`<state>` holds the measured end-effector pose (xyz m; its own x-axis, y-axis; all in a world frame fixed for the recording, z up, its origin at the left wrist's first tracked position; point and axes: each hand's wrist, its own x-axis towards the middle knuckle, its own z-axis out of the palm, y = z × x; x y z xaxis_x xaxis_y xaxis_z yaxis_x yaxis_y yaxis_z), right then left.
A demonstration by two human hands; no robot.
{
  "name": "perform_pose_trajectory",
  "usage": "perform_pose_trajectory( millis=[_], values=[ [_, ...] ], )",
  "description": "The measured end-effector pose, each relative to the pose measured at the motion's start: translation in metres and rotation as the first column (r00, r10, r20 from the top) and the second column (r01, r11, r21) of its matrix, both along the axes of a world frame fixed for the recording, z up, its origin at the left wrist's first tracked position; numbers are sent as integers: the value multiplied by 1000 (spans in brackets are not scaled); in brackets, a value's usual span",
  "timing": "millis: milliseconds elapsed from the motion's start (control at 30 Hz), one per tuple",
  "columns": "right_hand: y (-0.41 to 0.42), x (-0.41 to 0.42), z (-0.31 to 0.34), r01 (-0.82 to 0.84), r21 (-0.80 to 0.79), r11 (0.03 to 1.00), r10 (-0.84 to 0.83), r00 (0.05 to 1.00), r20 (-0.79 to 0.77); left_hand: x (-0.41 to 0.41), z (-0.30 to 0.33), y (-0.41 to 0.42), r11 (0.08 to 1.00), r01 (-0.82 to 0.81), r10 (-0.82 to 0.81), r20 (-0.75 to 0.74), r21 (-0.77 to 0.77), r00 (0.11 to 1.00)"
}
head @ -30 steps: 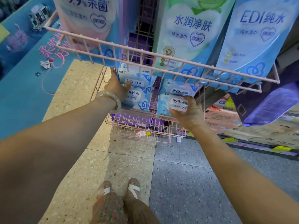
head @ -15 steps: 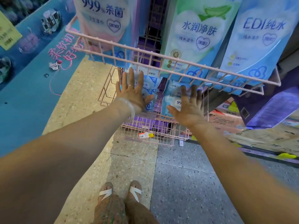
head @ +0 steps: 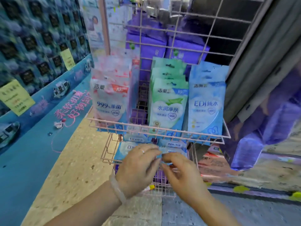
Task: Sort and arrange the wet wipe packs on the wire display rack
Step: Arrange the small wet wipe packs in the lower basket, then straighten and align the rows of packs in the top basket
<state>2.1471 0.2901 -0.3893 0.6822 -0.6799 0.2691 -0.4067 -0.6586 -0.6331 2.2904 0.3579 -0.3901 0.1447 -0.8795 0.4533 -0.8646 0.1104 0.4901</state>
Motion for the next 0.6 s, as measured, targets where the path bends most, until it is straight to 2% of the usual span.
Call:
perform_pose_trajectory(
  millis=[33, 67, 133, 167, 200, 267, 333, 433, 533, 567, 600],
  values=[
    [8, 0, 17, -6, -48, 999, 13, 991, 137, -4, 17, 3, 980, 14, -25, -53, -198, 998],
    [12, 1, 33, 18, -85, 996, 4, 967, 254, -7, 32, 4, 948, -4, -33, -109, -319, 994],
    [12, 7, 63, 105, -49, 993, -75, 906, 417, -8, 59, -3, 932, -102, 11, -254, -347, 967],
    [9, 11, 74, 136, 33, 990, -137, 887, 441, -8, 71, -10, 950, -154, 51, -352, -272, 935],
    [4, 16, 83, 138, 152, 979, -189, 894, 406, -6, 79, -18, 974, -172, 88, -446, -150, 891],
    [-6, 28, 97, 114, 356, 928, -228, 927, 298, 1, 92, -36, 994, -97, 111, -588, 55, 801],
    [-17, 39, 108, 149, 428, 892, -260, 941, 215, 11, 97, -54, 994, -8, 86, -706, 112, 703],
    [-36, 50, 122, 204, 526, 825, -316, 939, 133, 24, 106, -80, 985, 22, 132, -829, 171, 544],
    [-52, 58, 126, 214, 692, 689, -359, 931, 70, 31, 108, -102, 969, 27, 215, -898, 244, 384],
    [-55, 61, 128, 207, 733, 647, -375, 925, 70, 33, 107, -105, 964, 51, 227, -908, 261, 351],
    [-59, 65, 127, 191, 763, 618, -388, 918, 85, 34, 105, -107, 964, 87, 204, -910, 250, 360]
  ],
)
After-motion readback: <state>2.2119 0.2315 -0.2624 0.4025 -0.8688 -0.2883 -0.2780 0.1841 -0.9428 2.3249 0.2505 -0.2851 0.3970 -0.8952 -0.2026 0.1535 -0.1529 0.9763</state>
